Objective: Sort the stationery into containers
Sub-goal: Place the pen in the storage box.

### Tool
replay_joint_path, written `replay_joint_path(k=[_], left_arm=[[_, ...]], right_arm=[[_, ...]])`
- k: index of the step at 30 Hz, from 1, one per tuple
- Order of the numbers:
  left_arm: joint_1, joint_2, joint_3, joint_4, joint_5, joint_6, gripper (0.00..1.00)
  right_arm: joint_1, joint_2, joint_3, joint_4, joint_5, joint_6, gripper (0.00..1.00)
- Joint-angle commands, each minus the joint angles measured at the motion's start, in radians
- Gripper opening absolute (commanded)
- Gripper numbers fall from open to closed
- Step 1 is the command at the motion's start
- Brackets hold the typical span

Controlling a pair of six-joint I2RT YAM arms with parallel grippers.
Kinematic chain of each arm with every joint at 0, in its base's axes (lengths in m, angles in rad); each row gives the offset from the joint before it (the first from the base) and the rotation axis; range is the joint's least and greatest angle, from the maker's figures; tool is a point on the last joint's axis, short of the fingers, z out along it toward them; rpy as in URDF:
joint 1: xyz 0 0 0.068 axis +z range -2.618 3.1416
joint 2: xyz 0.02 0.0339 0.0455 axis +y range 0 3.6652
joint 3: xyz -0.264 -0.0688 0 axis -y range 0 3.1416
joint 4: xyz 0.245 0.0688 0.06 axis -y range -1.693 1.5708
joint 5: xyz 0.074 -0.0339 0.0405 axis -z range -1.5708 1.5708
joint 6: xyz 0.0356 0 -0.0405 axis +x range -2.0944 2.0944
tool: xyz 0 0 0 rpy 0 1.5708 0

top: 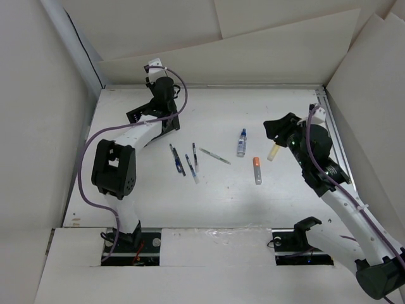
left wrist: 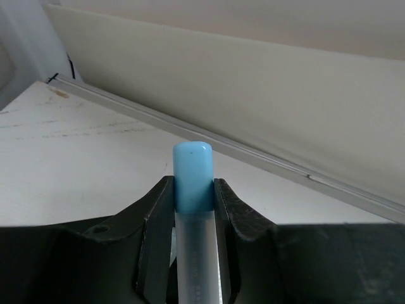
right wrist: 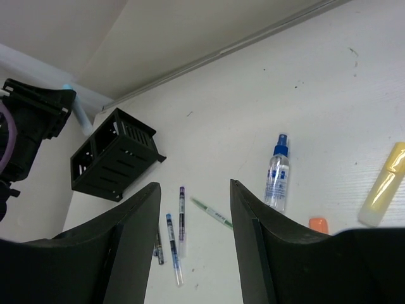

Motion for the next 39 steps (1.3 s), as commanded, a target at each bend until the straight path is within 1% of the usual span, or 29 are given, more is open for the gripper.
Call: replay_joint_path(k=[1, 8, 13, 16, 18, 24, 26, 33, 39], left_arm=[[0.010, 0.035, 0.055, 0.091, -0.069, 0.082, 0.12], [0.022, 0.105, 0.075, 0.130, -0.126, 0.200, 0.12], [0.044, 0.125, 0.075, 0.130, -0.126, 0.200, 0.12], [0.044, 0.144, 0.075, 0.148, -0.126, 0.211, 0.12], [0.044, 0.163, 0.075, 0.159, -0.152, 0.240, 0.12], [0.044, 0.173, 0.053, 0.177, -0.152, 0.240, 0.12], [0.044, 0.173, 0.053, 0.186, -0.152, 0.240, 0.15], [0.035, 0.153, -0.022, 0.226, -0.182, 0.240, 0.22], [0.026, 0.089, -0.088, 0.235, -0.181, 0.219, 0.28]], right_arm=[[0.016, -0.015, -0.011, 0.068, 0.003, -0.011, 0.54], [0.016, -0.015, -0.020, 0.078, -0.006, -0.020, 0.54], [0.016, -0.015, -0.029, 0.087, -0.006, -0.020, 0.54], [0.016, -0.015, -0.029, 0.087, -0.015, -0.020, 0.54], [0.016, -0.015, -0.029, 0.087, -0.015, -0.020, 0.54], [0.016, -0.015, -0.029, 0.096, -0.015, -0.020, 0.54], [0.016, -0.015, -0.029, 0.096, -0.015, -0.020, 0.54], [0.016, -0.015, -0.038, 0.096, -0.015, -0.020, 0.54], [0.016, -0.015, -0.038, 0.096, -0.015, -0.020, 0.54]])
